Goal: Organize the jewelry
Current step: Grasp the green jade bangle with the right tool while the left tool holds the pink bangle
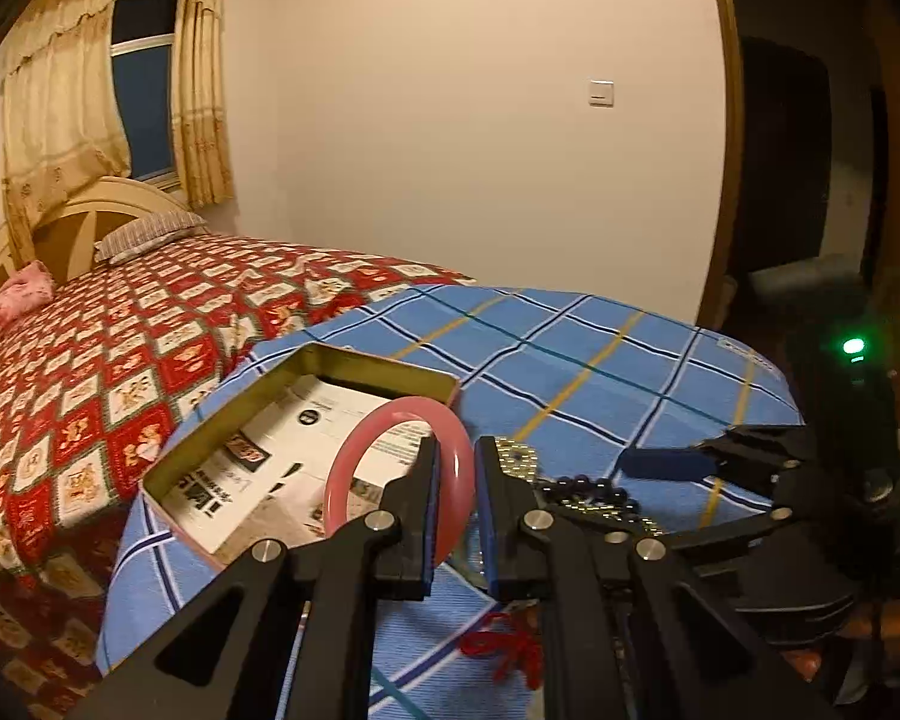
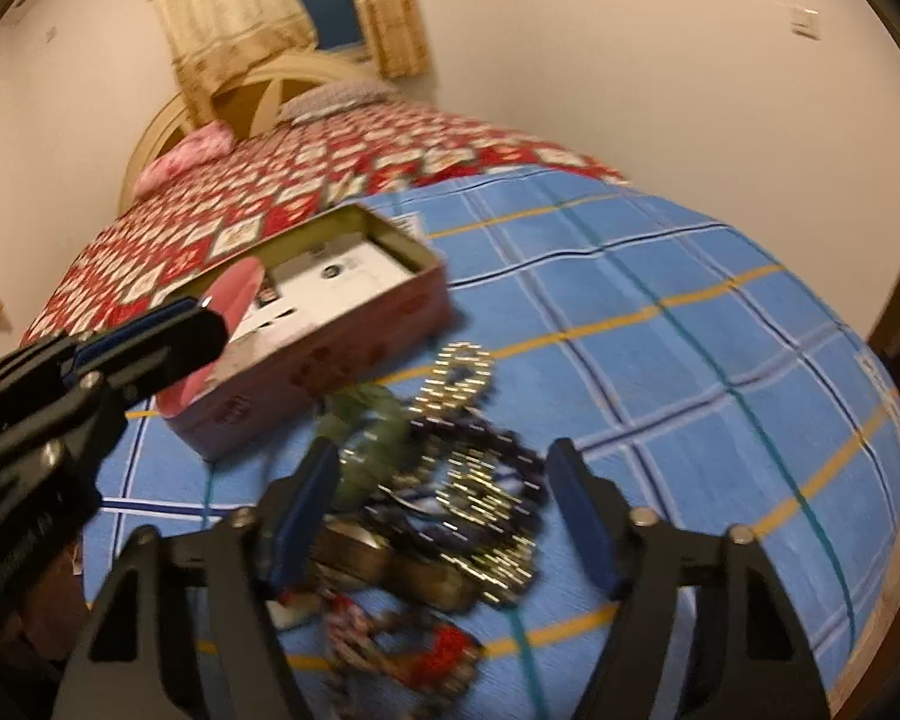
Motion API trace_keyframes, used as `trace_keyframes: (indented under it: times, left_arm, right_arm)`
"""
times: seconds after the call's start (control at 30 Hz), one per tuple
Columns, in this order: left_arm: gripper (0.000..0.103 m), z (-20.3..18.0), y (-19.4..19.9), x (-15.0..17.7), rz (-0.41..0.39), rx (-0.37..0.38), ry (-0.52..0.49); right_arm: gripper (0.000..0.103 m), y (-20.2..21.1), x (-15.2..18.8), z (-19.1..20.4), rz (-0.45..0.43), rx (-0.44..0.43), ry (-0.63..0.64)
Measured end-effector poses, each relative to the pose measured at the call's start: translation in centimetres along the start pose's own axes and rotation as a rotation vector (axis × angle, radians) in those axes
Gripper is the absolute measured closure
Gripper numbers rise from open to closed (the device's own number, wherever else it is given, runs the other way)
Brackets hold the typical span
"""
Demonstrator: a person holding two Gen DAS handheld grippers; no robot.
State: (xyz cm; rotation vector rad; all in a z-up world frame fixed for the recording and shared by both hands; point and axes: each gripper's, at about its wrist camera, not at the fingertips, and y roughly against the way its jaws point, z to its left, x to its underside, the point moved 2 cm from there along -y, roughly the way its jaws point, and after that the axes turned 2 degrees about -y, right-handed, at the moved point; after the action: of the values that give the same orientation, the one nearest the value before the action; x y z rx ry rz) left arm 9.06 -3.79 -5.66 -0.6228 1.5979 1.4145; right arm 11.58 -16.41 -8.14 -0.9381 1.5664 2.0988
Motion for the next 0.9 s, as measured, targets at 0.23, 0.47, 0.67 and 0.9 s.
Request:
trace_keyframes:
  times: [0.23, 0.47, 0.67, 0.9]
  left_arm:
    - [0.093, 1.8, -0.5, 0.4, 0.011, -0.013, 0.036]
    - [0.093, 2.9, -0.5, 0.5, 0.008, -0.015, 0.058]
    - [0.093, 3.6, -0.2, 0.8, 0.004, -0.020, 0.082]
    - [0.093, 3.5, 0.0, 0.4, -0.001, -0.030, 0.067]
  right_arm:
    - [0.065, -3.4, 0.3, 1.7, 0.103, -0.023, 0.035]
    - [0.090, -2.1, 0.6, 1.8, 0.076, -0.062, 0.047]
    - [0.093, -0.8, 0.3, 1.9, 0.044, -0.067, 0.043]
    - [0.093, 0.8, -1.7, 1.9, -0.006, -0.076, 0.052]
